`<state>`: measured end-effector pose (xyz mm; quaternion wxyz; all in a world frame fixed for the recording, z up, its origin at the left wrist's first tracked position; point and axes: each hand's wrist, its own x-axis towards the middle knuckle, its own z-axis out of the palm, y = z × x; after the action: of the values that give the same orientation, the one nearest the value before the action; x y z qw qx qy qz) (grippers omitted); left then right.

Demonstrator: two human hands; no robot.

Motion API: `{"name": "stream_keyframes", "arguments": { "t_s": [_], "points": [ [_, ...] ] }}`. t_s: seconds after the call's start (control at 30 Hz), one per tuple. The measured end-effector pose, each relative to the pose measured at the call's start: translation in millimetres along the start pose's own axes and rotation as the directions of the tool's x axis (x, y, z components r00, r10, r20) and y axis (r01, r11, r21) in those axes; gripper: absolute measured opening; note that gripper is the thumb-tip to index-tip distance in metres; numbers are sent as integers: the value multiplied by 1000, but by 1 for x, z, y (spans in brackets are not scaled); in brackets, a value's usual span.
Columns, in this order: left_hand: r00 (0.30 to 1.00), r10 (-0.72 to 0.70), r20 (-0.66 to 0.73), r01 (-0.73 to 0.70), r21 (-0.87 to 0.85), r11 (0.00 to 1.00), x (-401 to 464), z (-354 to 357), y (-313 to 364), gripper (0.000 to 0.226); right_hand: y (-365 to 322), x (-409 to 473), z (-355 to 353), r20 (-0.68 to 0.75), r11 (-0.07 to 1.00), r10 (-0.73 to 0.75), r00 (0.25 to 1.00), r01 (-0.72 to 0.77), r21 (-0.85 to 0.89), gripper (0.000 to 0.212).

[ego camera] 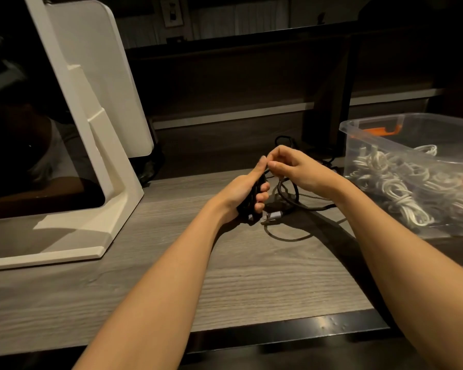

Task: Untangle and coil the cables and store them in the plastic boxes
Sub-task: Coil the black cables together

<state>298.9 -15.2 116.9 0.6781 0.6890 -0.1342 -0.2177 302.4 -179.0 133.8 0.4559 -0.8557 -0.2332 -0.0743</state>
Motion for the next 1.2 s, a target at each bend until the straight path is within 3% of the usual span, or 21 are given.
{"name": "stream_keyframes", "arguments": {
  "t_s": [0.17,0.3,0.43,0.63,0.7,0.77,0.83,0.9,1.03,1.13,1.2],
  "points": [
    [970,41,-241,-67,-99,993,7,-3,-3,50,10,1,0,101,950,97,990,-62,-305,18],
    [949,36,-313,-125,-269,955,5,0,-2,57,16,2,3,33,821,135,990,-94,-563,29],
    [956,55,-288,-126,-234,964,6,-5,-4,47,15,4,4,-21,789,102,995,-94,-607,35],
    [954,159,-254,-229,-277,933,10,2,-10,40,10,6,5,73,811,156,985,-85,-579,26],
    [945,154,-289,-238,-281,930,9,5,-8,37,11,3,4,101,757,188,977,-79,-648,20],
    [928,116,-355,-267,-412,871,9,3,-4,37,15,1,0,88,702,241,967,-111,-703,21],
    [912,60,-405,-311,-592,744,9,-7,0,38,19,-2,-5,37,695,273,961,-171,-698,21],
    [896,8,-444,-323,-639,698,10,-18,-1,41,22,-3,-8,-2,687,245,970,-175,-705,19],
    [859,-101,-502,-193,-501,844,9,-20,-2,48,23,-1,-4,-66,763,32,997,-67,-643,11],
    [854,-17,-521,-90,-180,980,12,-20,-1,56,17,-2,-1,-105,907,-91,990,38,-420,7],
    [889,62,-454,-32,73,997,14,-18,-2,64,8,-3,2,-83,954,-117,990,89,-286,5]
  ]
}}
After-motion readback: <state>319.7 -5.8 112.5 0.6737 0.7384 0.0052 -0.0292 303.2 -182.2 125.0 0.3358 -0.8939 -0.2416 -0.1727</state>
